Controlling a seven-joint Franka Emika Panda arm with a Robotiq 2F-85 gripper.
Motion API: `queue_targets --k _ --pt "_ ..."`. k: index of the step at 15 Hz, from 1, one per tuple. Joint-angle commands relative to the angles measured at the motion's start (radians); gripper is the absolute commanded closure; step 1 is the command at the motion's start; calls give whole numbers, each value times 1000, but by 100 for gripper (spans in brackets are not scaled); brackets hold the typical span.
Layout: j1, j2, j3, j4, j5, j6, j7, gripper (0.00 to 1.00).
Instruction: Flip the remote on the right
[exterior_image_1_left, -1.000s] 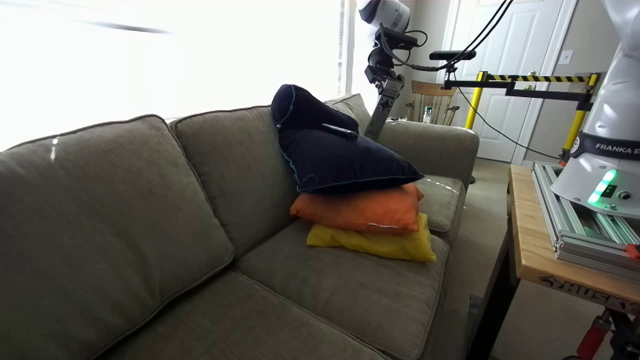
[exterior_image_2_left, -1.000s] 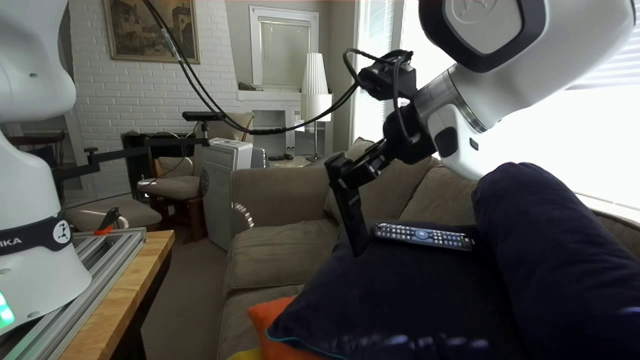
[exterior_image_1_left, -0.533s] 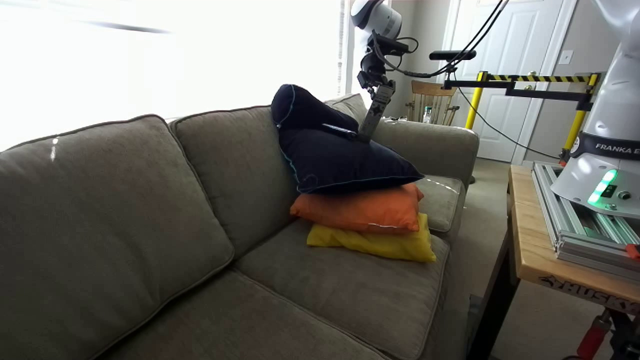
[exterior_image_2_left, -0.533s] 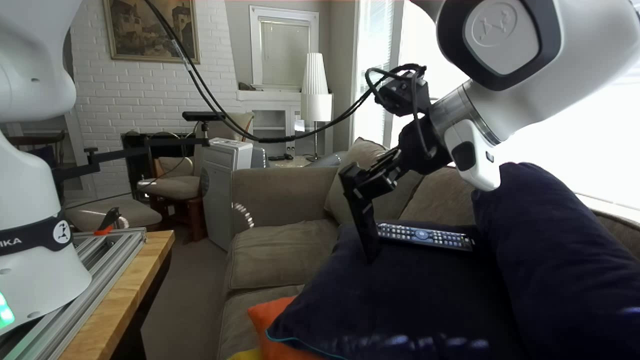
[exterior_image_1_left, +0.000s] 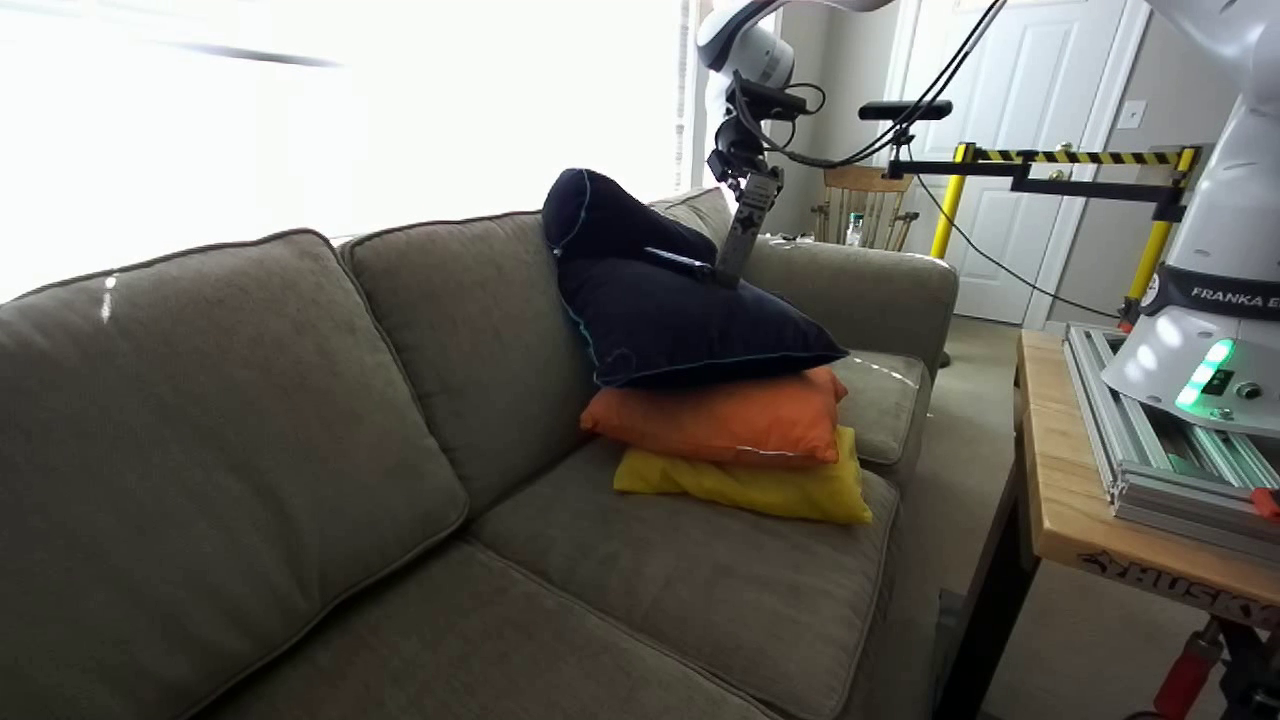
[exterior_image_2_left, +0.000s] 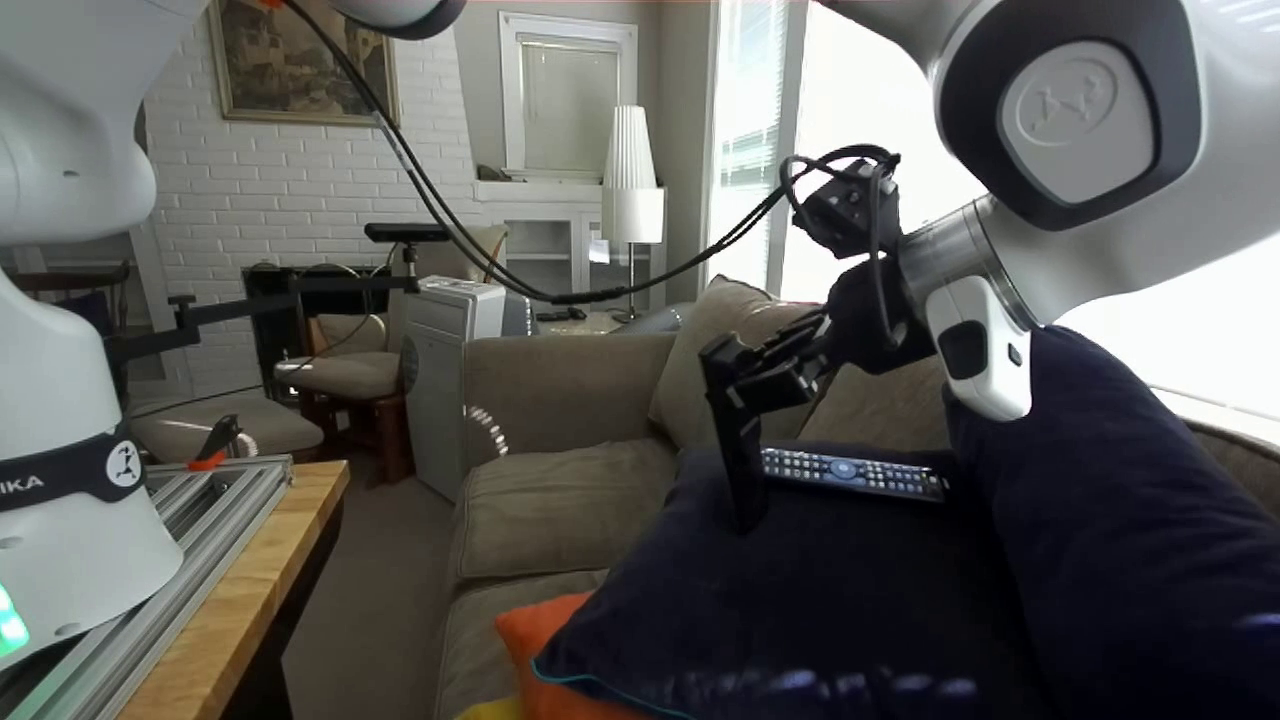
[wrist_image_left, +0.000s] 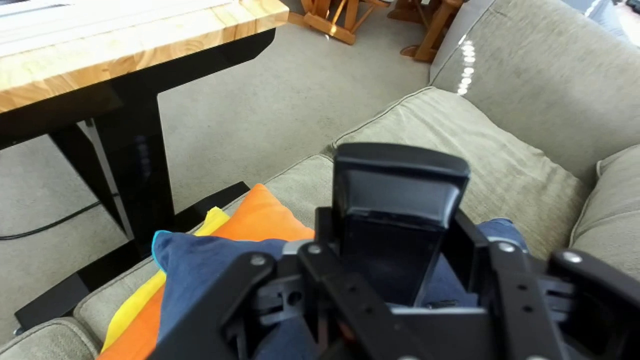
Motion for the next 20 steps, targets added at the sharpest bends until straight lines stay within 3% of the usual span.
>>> queue_targets --k 1,12,13,20 --pt "-9 14 7 19 -1 -7 5 44" --pt "-12 27 10 42 -1 -18 10 44" --pt "-13 36 14 54 -1 -35 12 69" --pt "-48 190 48 250 37 -243 48 69"
